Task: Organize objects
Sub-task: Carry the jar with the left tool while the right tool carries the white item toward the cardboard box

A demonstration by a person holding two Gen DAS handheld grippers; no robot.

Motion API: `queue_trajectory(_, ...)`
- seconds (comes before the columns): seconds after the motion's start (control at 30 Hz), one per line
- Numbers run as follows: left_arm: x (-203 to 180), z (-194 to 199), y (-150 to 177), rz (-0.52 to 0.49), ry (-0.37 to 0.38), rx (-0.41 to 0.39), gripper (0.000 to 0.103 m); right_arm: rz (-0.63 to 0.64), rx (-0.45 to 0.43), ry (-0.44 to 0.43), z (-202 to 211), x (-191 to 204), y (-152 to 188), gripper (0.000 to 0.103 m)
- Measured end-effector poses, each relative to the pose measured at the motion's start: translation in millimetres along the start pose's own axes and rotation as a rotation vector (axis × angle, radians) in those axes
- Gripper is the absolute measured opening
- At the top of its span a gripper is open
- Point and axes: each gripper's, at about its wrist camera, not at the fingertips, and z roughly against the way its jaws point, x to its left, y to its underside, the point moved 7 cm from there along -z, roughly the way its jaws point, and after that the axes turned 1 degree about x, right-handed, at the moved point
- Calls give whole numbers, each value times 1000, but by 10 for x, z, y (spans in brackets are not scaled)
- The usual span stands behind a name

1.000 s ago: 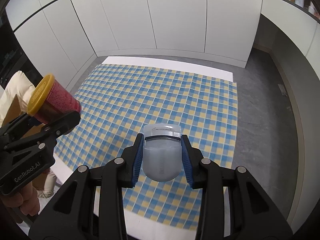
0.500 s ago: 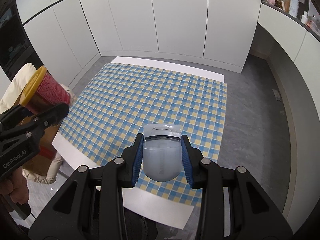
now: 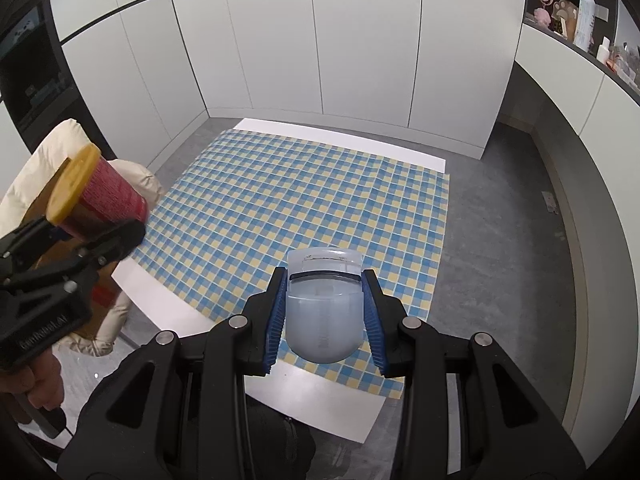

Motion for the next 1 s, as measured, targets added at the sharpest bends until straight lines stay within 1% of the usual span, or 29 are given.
queue_trajectory(0.2, 10, 6, -3, 9, 11, -6, 53, -11, -23, -20, 60, 43, -49, 37)
queue_trajectory(0.33, 69, -4, 8, 24, 10, -8, 53, -21, -57, -27, 153, 32, -109, 37)
queue_trajectory(0.47, 88, -26, 6, 28, 0, -16, 53, -22, -37, -28, 81, 39, -92, 37)
queue_trajectory(0.67, 98, -51, 19, 23, -5, -16, 53, -7, -36, -30, 36, 69, -97, 37)
queue_trajectory(0.8, 100, -58, 12, 19, -8, -22, 53, -26, -30, -46, -10, 51, -107, 37)
queue_trajectory(1.0, 156, -74, 15, 27, -14, -20, 53, -30, -33, -46, -21, 39, -123, 37)
